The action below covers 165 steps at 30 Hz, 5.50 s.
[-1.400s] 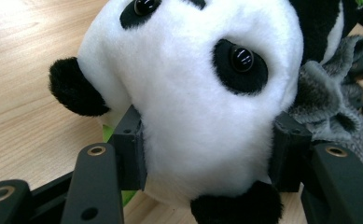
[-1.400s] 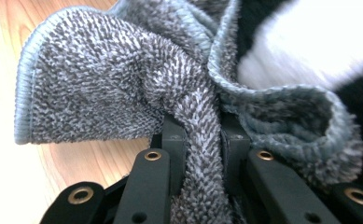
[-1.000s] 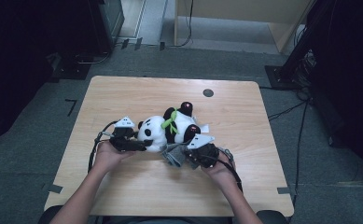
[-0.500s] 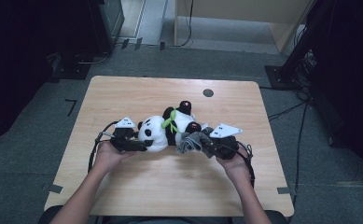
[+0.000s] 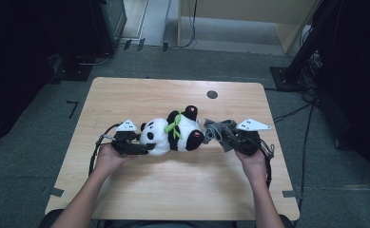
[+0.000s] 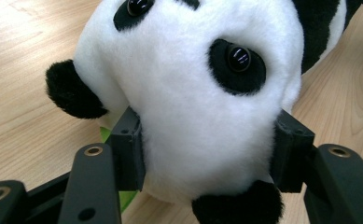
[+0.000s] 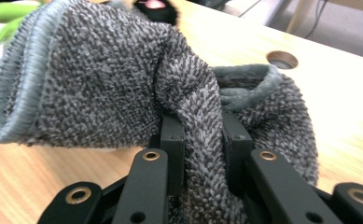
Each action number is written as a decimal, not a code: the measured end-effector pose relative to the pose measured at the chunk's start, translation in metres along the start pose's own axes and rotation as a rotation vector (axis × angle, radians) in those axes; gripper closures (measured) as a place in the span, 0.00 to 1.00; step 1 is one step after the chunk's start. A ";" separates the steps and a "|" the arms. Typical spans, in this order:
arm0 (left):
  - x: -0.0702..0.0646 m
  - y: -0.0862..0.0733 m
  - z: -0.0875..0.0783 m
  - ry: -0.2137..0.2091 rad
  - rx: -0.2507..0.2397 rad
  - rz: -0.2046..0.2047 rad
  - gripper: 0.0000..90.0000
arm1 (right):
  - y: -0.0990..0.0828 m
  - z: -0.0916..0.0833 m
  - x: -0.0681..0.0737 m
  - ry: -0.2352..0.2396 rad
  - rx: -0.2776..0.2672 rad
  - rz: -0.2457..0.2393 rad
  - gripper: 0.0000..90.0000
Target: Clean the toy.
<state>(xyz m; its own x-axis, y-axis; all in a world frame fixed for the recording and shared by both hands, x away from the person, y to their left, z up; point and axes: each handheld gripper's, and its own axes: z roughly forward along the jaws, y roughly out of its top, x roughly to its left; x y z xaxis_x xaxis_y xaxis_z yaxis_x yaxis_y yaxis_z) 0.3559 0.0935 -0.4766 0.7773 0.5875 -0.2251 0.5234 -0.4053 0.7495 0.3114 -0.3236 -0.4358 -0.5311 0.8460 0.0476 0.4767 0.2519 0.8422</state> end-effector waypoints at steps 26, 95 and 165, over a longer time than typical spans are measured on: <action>0.004 -0.001 0.000 -0.005 -0.011 0.002 0.38 | -0.046 0.038 -0.082 -0.094 0.199 0.234 0.74; 0.008 -0.006 0.003 -0.019 -0.054 -0.013 0.16 | -0.004 0.049 0.039 0.286 0.031 -0.013 0.01; -0.020 0.004 -0.012 -0.053 -0.274 0.169 0.00 | 0.048 0.033 0.064 0.332 -0.053 0.107 0.53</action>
<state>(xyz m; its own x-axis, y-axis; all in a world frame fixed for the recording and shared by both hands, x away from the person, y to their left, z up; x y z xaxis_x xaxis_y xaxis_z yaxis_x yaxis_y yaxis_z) 0.3384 0.0889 -0.4618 0.8659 0.4879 -0.1102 0.2778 -0.2858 0.9171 0.3233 -0.2417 -0.4094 -0.6827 0.6654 0.3019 0.5096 0.1376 0.8493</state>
